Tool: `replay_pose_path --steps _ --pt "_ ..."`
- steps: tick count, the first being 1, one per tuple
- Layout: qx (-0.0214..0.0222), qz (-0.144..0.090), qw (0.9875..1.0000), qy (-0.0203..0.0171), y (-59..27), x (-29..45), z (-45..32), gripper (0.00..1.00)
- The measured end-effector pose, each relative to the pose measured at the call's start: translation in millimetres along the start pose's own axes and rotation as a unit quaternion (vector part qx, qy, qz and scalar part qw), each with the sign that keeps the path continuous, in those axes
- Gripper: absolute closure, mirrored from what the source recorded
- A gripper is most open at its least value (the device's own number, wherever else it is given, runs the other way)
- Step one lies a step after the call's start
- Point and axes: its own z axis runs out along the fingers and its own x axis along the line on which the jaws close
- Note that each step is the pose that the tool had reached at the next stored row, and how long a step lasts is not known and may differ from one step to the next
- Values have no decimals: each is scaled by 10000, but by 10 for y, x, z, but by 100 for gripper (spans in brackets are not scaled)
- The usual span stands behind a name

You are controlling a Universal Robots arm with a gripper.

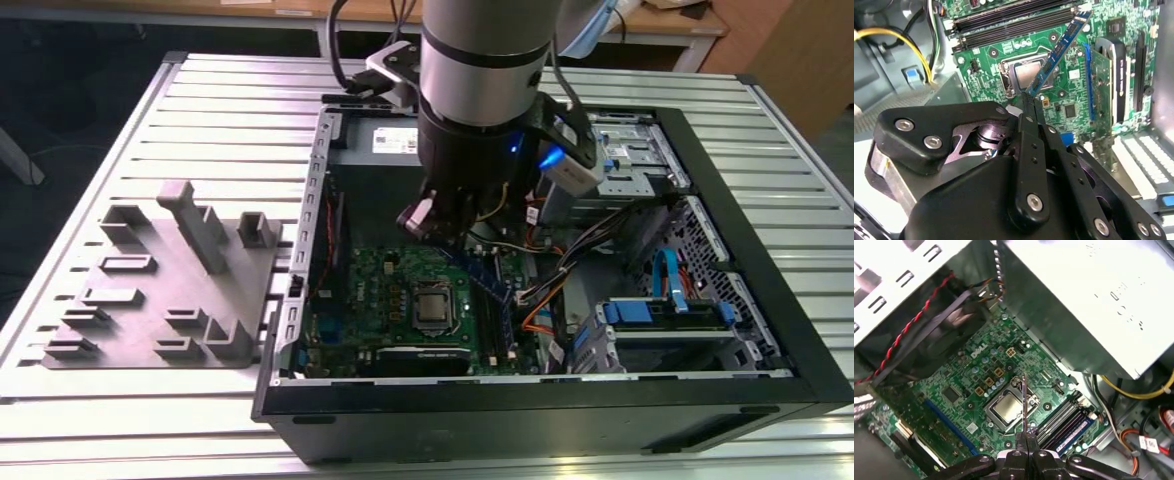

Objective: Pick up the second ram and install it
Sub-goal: 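Insert the second ram into the second slot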

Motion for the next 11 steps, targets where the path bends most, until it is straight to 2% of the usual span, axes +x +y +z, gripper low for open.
replay_pose_path --steps 3,6,11 --pt "6 244 9997 -4 0 0 5 92" --pt "13 481 9988 -8 0 0 9 92" --pt "24 893 9960 -14 0 0 16 92"
